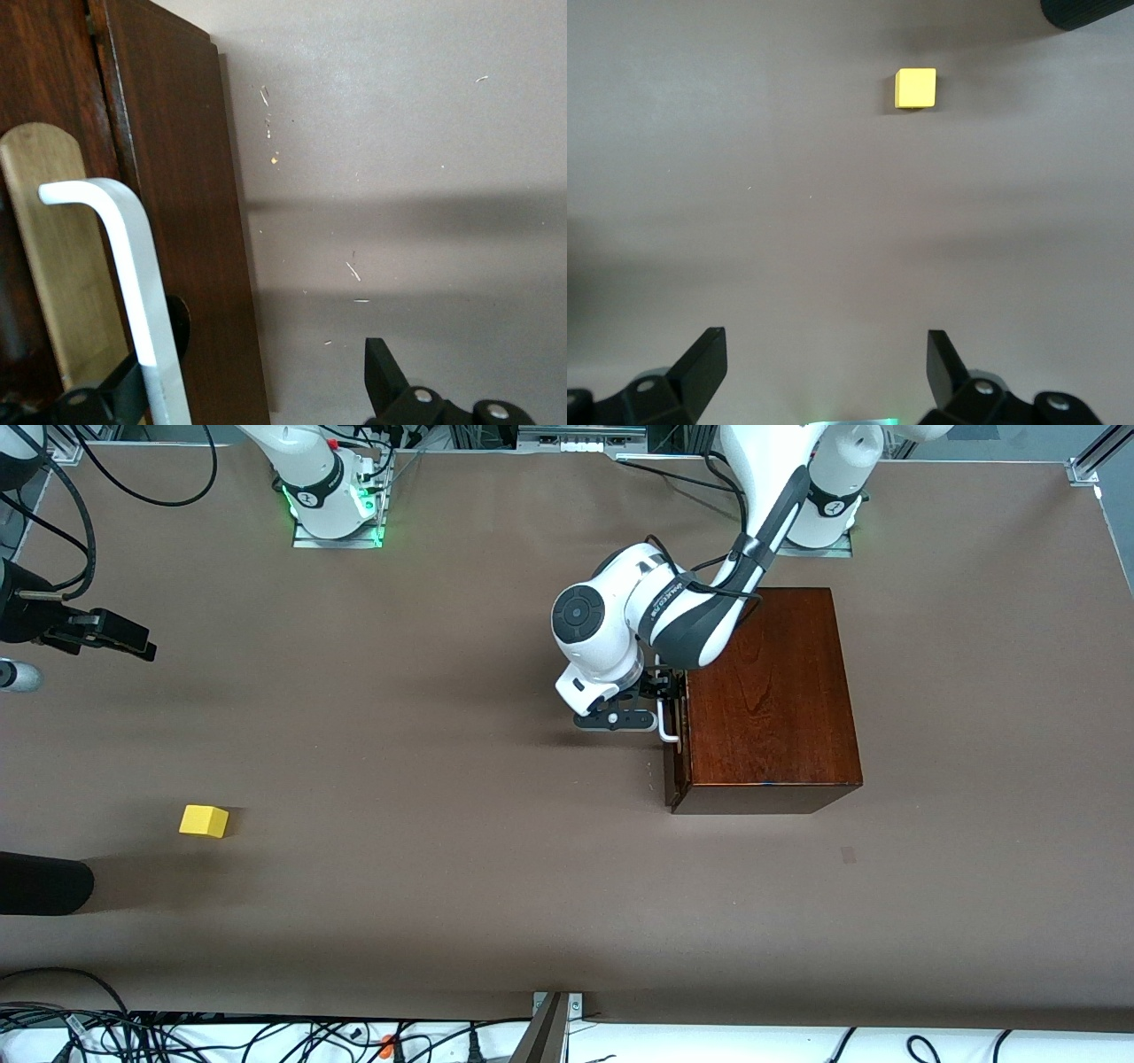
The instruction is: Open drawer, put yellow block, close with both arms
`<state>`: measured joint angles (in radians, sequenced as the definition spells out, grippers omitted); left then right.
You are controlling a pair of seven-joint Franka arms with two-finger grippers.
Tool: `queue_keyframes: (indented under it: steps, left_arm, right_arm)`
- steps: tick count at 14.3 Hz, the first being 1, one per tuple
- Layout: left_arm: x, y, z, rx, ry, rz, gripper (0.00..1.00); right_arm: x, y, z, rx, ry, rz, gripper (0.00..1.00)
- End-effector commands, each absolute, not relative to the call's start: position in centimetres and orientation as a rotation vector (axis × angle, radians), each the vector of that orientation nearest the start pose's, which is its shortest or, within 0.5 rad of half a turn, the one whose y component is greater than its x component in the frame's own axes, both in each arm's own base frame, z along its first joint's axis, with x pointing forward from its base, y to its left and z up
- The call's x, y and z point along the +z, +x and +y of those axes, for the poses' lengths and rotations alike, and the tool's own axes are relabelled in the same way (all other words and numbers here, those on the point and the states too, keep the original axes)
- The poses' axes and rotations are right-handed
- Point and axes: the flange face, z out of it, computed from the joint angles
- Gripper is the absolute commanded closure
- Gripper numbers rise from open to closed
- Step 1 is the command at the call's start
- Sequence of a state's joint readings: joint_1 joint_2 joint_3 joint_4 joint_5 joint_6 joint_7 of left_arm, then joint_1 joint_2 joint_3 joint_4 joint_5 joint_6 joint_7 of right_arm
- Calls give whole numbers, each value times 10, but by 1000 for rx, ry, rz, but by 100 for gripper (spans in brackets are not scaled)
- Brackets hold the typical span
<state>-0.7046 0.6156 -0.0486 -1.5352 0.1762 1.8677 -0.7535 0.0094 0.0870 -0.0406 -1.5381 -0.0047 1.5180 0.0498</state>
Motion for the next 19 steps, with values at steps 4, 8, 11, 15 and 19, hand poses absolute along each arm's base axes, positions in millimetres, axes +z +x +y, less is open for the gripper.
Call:
queue_keyframes:
  steps: [4,8,11,15,19]
  left_arm:
    - [279,503,-476,-2,-2957,62,0]
    - [285,498,-488,13,-3014,40,0]
    - [294,484,-501,30,-3035,53,0]
    - [291,478,-508,30,-3036,71,0]
    - [300,481,-515,35,-3074,48,0]
  right_arm:
    - [586,573,-17,163,-3128,130,0]
    - [587,573,-17,161,-3128,130,0]
    - [586,573,-17,163,-3128,130,0]
    - [587,573,-17,161,-3128,130,0]
    - [586,573,-17,163,-3128,130,0]
